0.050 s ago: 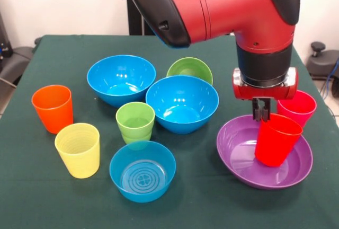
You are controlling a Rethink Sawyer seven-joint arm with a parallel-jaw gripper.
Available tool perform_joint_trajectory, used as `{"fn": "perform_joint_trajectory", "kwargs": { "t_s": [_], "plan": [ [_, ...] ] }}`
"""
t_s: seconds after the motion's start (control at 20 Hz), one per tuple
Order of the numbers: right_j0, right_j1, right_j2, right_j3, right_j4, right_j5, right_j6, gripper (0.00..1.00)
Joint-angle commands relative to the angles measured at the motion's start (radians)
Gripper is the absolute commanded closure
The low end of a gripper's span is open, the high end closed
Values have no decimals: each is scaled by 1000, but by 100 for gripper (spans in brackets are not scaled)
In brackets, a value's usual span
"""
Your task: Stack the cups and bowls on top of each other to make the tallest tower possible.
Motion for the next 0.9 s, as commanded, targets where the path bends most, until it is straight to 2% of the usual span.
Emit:
{"fn": "perform_joint_trajectory", "kwargs": {
  "t_s": [0.05, 0.7, 0.8, 0.85, 0.9],
  "plan": [
    [-1, 23, -16, 13, -84, 47, -263, 100],
    [-3, 24, -15, 9, -87, 55, -264, 100],
    [-30, -60, 8, 88, -37, 124, -273, 100],
    [-58, -152, 29, 153, 6, 191, -288, 100],
    [-72, -189, 38, 178, 21, 218, -295, 100]
  ]
}}
